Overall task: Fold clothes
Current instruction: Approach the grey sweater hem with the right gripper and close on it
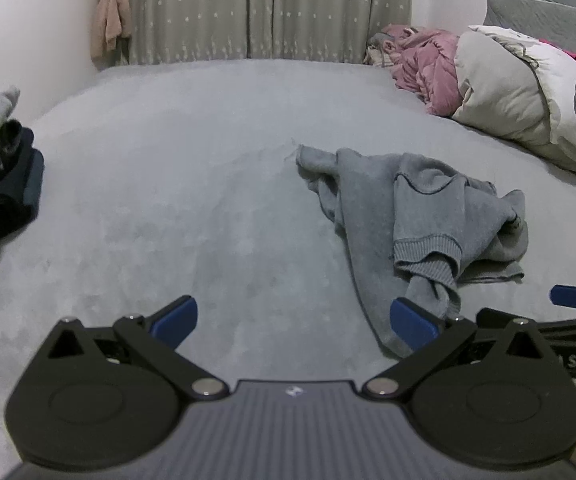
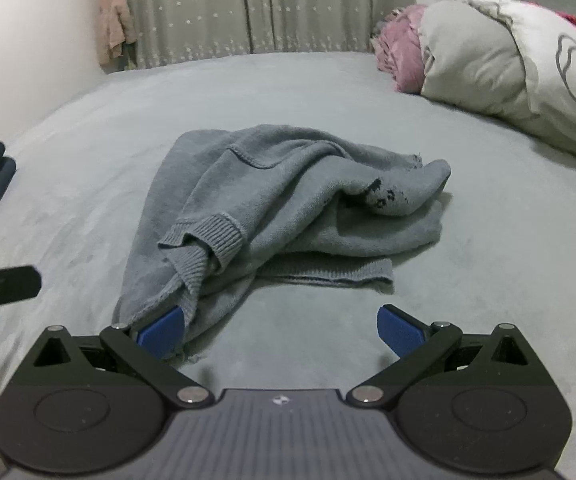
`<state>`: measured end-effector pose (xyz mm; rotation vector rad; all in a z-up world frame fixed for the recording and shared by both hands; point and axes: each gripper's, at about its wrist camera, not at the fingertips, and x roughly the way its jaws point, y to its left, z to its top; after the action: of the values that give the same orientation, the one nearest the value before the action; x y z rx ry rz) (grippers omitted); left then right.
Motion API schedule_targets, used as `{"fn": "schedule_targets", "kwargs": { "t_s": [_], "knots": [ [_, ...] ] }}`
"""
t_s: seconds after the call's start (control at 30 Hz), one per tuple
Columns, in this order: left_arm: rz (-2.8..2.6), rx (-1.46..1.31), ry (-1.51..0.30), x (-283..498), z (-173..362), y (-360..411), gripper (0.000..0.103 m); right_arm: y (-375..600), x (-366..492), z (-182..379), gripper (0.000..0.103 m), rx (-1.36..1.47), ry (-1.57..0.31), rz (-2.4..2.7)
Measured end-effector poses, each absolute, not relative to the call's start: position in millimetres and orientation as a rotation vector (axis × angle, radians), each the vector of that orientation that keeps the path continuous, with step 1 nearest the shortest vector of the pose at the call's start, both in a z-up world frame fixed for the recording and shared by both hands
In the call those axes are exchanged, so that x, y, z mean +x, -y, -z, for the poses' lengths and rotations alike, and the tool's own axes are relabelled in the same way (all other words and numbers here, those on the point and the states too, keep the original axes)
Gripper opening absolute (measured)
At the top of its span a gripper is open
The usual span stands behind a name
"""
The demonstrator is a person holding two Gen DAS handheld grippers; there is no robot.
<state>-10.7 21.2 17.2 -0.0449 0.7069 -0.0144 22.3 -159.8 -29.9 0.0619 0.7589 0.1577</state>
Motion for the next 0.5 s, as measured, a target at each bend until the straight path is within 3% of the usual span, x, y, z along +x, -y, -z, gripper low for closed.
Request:
{"fn": "schedule_targets", "kwargs": {
  "t_s": [0.5],
  "knots": [
    [-0.015, -0.099, -0.804, 2.9, -1.5, -34.3, 0.103, 165.2, 67.1, 16.1, 0.102, 0.125, -0.784, -0.147]
  ]
}}
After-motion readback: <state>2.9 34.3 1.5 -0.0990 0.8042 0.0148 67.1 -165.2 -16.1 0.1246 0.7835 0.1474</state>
